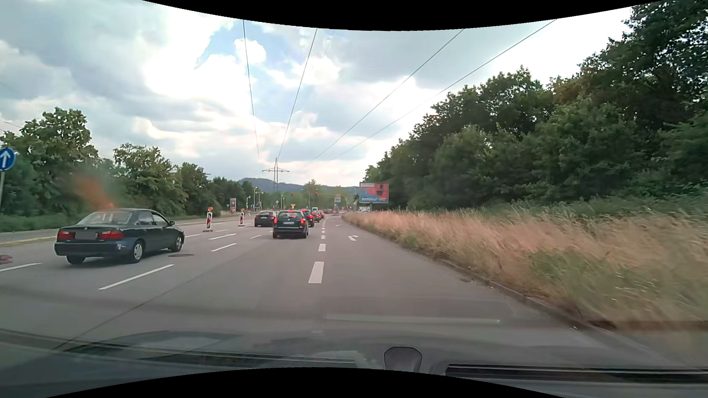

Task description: Follow the waypoints while adhering to traffic rules and regulations

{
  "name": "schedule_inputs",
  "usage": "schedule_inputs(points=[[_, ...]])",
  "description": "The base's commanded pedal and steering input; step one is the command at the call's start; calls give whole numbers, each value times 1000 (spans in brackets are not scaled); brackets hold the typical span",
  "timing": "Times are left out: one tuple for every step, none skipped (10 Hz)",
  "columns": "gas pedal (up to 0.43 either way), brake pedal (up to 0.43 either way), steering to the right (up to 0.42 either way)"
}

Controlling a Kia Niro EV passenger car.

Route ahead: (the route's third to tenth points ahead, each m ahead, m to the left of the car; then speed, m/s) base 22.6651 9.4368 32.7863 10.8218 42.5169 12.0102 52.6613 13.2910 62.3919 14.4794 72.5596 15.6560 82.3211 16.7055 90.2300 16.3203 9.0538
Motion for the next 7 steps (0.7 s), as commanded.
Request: schedule_inputs(points=[[177, 0, -17], [169, 0, -20], [157, 0, -24], [157, 0, -30], [157, 0, -38], [157, 0, -44], [157, 0, -48]])
